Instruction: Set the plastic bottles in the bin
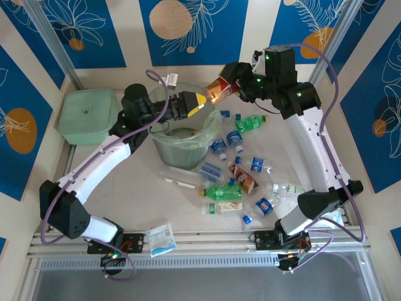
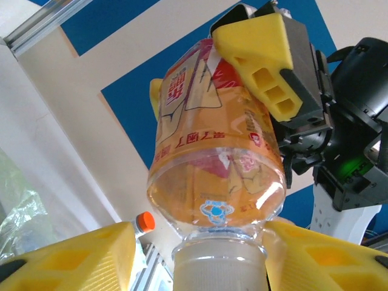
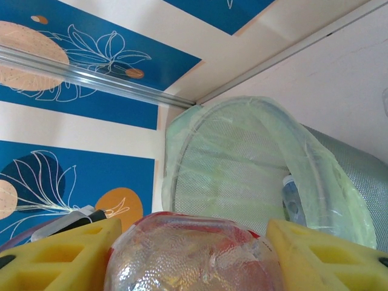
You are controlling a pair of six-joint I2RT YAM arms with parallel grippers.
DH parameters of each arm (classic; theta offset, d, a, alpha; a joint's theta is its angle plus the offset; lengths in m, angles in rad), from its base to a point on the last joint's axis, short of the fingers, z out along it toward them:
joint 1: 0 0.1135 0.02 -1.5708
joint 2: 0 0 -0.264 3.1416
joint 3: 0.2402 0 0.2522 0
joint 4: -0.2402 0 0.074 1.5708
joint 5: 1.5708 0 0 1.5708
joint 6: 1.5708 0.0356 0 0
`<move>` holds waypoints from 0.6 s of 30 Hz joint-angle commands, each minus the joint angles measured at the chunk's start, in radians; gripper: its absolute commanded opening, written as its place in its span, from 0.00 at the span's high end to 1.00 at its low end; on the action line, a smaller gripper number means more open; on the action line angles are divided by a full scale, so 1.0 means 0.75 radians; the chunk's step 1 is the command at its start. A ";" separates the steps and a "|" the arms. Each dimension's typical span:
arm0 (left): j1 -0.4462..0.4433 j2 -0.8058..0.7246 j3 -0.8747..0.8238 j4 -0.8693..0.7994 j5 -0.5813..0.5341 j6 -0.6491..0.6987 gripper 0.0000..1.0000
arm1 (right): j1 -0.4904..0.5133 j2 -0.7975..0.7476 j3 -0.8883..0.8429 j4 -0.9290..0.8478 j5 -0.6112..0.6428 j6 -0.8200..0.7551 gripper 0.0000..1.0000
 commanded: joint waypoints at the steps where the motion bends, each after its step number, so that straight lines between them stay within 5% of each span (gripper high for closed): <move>1: -0.009 -0.030 -0.010 0.058 0.034 -0.013 0.52 | 0.013 0.004 0.019 0.017 -0.018 0.021 0.40; 8: -0.007 -0.031 -0.002 0.039 0.025 -0.001 0.68 | 0.017 0.002 0.019 0.013 -0.007 0.018 0.39; 18: 0.044 -0.101 0.061 -0.255 -0.039 0.198 0.80 | -0.071 -0.076 -0.014 -0.028 0.076 -0.018 0.21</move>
